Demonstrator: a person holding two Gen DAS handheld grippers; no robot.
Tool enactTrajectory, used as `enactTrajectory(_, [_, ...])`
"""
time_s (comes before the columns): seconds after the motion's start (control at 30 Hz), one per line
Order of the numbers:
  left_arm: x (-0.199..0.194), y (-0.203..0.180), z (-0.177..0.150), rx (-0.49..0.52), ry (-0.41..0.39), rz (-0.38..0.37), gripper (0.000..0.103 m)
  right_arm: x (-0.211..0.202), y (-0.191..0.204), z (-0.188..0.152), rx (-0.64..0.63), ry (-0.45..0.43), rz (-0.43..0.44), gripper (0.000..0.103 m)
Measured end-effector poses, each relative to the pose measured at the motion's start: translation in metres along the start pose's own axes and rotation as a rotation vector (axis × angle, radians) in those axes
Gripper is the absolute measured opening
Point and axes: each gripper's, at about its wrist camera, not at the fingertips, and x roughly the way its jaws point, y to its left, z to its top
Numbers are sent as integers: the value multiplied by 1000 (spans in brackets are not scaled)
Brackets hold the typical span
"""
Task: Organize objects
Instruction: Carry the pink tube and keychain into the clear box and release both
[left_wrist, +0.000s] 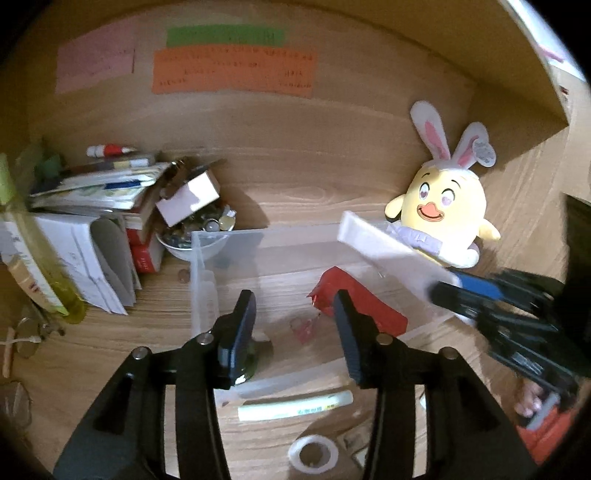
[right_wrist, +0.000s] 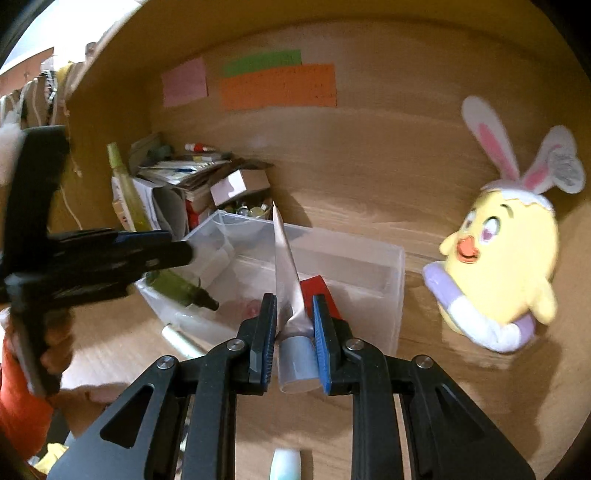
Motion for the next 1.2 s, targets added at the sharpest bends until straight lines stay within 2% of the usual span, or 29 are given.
enactTrajectory(0.13, [-15, 1, -6, 15, -24, 11, 56, 29, -1, 6, 3, 54, 16, 17])
enactTrajectory(0.37, [-32, 7, -21, 19, -46, 34, 65, 64, -2, 7, -2, 130, 32, 17])
enactTrajectory(0.67, [-40, 9, -51, 59, -17, 95, 65, 83, -8, 3, 1, 174, -15, 17])
enactTrajectory(0.93, [-47, 22, -75, 28, 19, 108, 65, 86, -3, 1, -37, 197, -92, 19])
enactTrajectory(1.0, [-48, 27, -80, 19, 28, 117, 65, 81, 0, 1, -47, 191, -93, 24])
enactTrajectory(1.07, [-52, 32, -85, 10, 31, 123, 65, 70, 6, 1, -59, 169, -92, 37])
enactTrajectory(1.2, [-61, 40, -91, -13, 34, 126, 69, 46, 16, -1, -75, 120, -90, 52])
